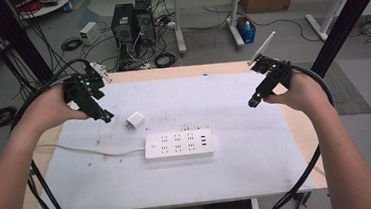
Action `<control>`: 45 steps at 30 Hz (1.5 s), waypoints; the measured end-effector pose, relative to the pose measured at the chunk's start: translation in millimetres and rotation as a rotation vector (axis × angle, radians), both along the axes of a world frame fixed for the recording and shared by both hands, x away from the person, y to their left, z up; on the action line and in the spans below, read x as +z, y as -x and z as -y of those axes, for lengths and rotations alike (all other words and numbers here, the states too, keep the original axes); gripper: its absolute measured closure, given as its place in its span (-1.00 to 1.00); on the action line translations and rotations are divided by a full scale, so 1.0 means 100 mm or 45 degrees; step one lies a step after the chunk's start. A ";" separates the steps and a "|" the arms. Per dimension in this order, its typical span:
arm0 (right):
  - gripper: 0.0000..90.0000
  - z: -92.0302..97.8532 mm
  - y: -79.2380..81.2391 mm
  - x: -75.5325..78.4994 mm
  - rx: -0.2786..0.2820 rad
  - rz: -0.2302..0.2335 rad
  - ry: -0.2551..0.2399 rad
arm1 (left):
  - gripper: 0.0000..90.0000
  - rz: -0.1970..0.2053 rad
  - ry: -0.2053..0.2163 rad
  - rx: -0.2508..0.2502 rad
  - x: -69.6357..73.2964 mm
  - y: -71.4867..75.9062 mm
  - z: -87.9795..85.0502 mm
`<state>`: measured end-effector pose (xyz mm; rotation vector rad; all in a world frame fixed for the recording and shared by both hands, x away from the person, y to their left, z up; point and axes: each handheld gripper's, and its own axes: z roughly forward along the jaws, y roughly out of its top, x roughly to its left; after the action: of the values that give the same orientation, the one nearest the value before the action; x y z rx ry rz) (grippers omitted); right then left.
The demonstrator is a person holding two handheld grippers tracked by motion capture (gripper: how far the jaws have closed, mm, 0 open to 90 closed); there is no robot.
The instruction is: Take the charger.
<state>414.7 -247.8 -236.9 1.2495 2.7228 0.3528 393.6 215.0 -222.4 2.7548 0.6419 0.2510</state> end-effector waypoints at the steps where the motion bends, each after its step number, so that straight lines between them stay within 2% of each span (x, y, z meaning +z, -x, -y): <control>1: -0.63 0.00 0.00 0.00 0.000 0.000 0.000 | -0.59 -0.002 0.003 -0.001 0.00 -0.01 0.00; 6: -0.63 0.01 -0.02 0.00 -0.012 0.008 -0.022 | -0.59 0.005 0.015 0.025 -0.04 -0.08 0.00; 10: -0.63 0.01 -0.03 -0.01 -0.007 0.007 -0.019 | -0.59 0.007 0.004 0.042 -0.10 -0.14 0.04; 14: -0.63 0.01 -0.03 -0.01 -0.009 0.013 -0.024 | -0.59 0.005 0.028 0.117 -0.21 -0.26 0.07; 21: -0.63 0.01 -0.02 -0.05 -0.005 0.018 -0.032 | -0.59 -0.052 0.021 0.183 -0.50 -0.47 0.13; 24: -0.63 0.00 -0.01 -0.07 -0.001 0.022 -0.035 | -0.59 -0.062 -0.001 0.205 -0.62 -0.54 0.16; 26: -0.63 0.01 -0.02 -0.09 -0.003 0.026 -0.039 | -0.59 -0.085 -0.007 0.234 -0.72 -0.60 0.19; 29: -0.63 0.02 -0.03 -0.10 -0.011 0.031 -0.037 | -0.59 -0.084 -0.014 0.273 -0.81 -0.68 0.22; 32: -0.63 0.04 -0.04 -0.11 -0.010 0.029 -0.039 | -0.59 -0.117 -0.003 0.318 -0.95 -0.76 0.28; 38: -0.63 0.05 -0.04 -0.15 -0.009 0.017 -0.039 | -0.59 -0.175 -0.058 0.337 -1.24 -0.87 0.39; 45: -0.63 0.04 -0.03 -0.18 -0.001 0.013 -0.037 | -0.59 -0.217 -0.094 0.381 -1.48 -0.96 0.43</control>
<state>417.8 -252.2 -255.0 1.2523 2.7179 0.3997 489.8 172.1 -370.7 2.7617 1.1131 0.1058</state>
